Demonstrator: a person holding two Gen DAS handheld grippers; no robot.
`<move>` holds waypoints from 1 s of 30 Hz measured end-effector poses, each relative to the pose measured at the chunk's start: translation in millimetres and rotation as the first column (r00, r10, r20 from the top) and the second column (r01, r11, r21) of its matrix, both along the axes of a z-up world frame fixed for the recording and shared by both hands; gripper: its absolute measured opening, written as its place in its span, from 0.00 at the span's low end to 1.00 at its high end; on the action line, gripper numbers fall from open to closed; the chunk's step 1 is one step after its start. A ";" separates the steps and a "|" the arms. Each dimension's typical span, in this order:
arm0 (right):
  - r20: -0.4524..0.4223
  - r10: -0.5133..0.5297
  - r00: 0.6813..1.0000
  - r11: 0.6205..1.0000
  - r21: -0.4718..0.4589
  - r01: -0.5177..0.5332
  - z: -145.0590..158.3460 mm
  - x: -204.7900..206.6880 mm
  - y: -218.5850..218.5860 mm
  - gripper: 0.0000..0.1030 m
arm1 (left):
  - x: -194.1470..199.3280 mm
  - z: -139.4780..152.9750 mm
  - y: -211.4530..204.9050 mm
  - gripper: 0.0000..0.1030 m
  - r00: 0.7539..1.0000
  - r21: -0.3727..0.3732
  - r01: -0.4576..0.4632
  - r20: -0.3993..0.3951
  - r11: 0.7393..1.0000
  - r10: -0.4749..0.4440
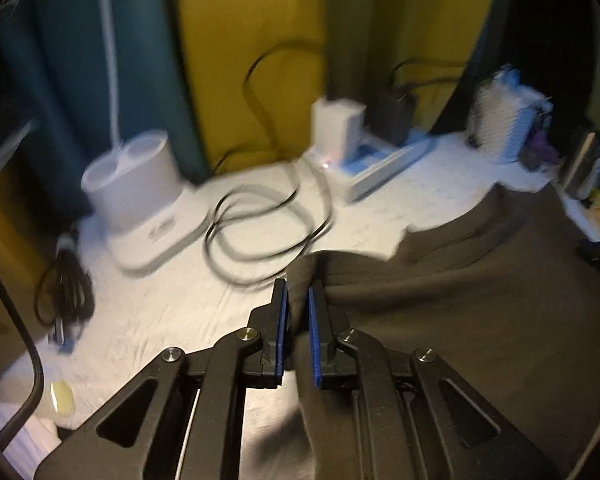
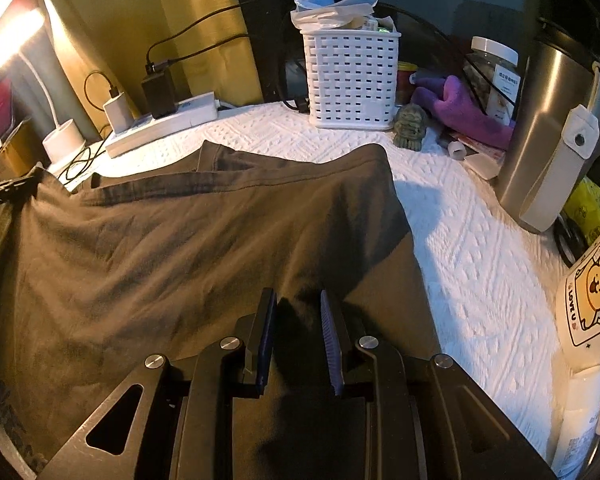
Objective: Fold small clothes
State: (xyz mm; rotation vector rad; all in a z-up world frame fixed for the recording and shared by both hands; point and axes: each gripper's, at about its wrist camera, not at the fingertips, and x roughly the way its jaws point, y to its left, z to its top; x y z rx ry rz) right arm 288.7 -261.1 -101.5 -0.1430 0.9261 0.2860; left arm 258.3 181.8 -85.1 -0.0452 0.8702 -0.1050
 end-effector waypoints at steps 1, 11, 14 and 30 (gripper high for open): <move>0.000 -0.003 1.000 1.000 0.001 0.003 -0.6 -0.2 -0.5 0.23 | -0.1 -7.8 4.9 0.09 0.999 -0.006 -0.017 -0.037 1.000 0.017; 0.011 -0.007 1.000 0.999 -0.050 0.008 2.4 2.5 8.2 0.25 | -38.0 11.9 5.8 0.50 0.996 0.048 -0.093 0.020 0.994 0.093; 0.031 0.016 0.999 0.998 -0.055 -0.014 8.1 3.4 18.8 0.26 | -36.8 22.7 -20.8 0.50 0.999 0.020 -0.027 0.034 0.999 0.026; -0.044 0.268 0.962 0.946 -0.176 -0.271 -24.4 69.9 163.2 0.56 | 39.8 -13.9 -92.1 0.50 0.988 -0.018 0.115 -0.100 0.993 -0.116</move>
